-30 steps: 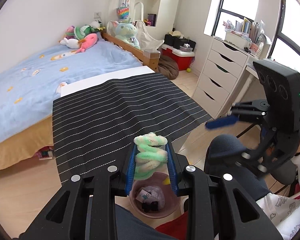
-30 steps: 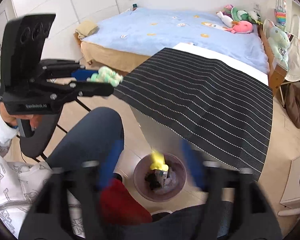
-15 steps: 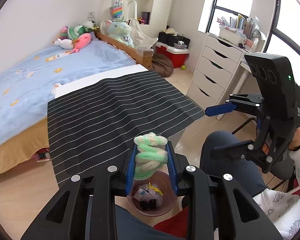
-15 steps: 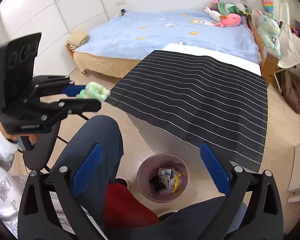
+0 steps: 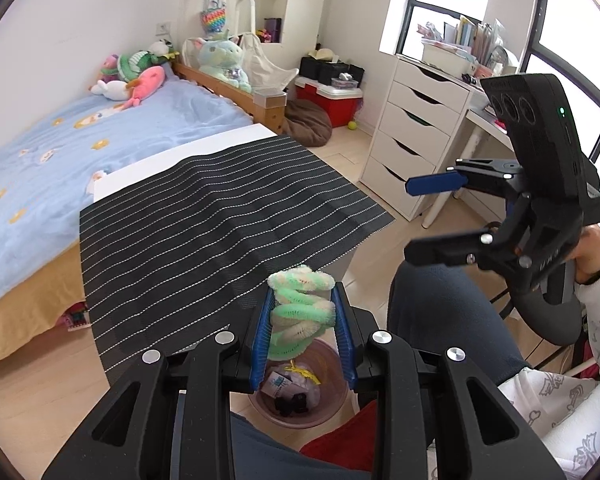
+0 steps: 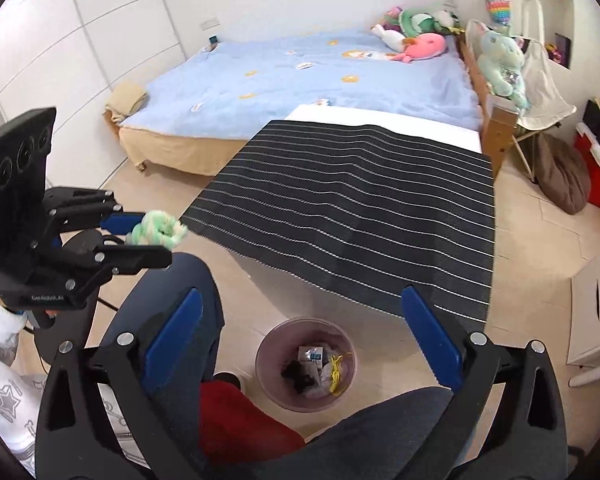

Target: Collect trash

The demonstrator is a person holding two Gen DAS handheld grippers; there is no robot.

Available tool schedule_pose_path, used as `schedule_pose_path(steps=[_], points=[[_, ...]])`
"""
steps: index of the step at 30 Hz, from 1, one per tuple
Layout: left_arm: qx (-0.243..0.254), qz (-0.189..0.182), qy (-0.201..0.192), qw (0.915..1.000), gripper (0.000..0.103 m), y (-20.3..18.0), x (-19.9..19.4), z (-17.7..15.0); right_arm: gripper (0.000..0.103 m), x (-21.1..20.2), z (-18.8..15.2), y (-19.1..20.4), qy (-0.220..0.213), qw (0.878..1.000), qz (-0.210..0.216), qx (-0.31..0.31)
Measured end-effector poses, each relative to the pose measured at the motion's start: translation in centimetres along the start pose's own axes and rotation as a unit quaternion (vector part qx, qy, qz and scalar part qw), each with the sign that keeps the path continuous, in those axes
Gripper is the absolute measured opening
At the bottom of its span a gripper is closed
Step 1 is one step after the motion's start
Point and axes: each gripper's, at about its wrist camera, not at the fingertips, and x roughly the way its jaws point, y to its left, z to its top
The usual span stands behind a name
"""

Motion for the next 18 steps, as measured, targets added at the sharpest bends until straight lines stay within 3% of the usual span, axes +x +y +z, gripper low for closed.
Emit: schedule_pose_path(steps=[4,7,9,12,18], points=[[0.007,-0.010,0.005,0.9999,0.031,-0.4,0.3,0.0,0.098,-0.3,-0.1,-0.7,-0.003,1.000,-0.004,0.010],[0.010,-0.015,0.007,0.9998,0.038,-0.7,0.5,0.1,0.098,-0.4,-0.2,-1.0,-0.005,1.000,-0.004,0.016],[0.009,-0.016,0.007,0.9998,0.070,-0.7,0.7,0.1,0.098,-0.5,-0.3,-1.2,-0.006,1.000,-0.005,0.019],[-0.001,-0.025,0.004,0.9997,0.087,-0.5,0.8,0.0,0.098,-0.5,-0.3,-1.3,-0.007,1.000,-0.007,0.022],[-0.019,-0.018,0.001,0.9997,0.095,0.1,0.9,-0.1,0.100,-0.6,-0.3,-1.3,-0.016,0.999,-0.012,0.027]])
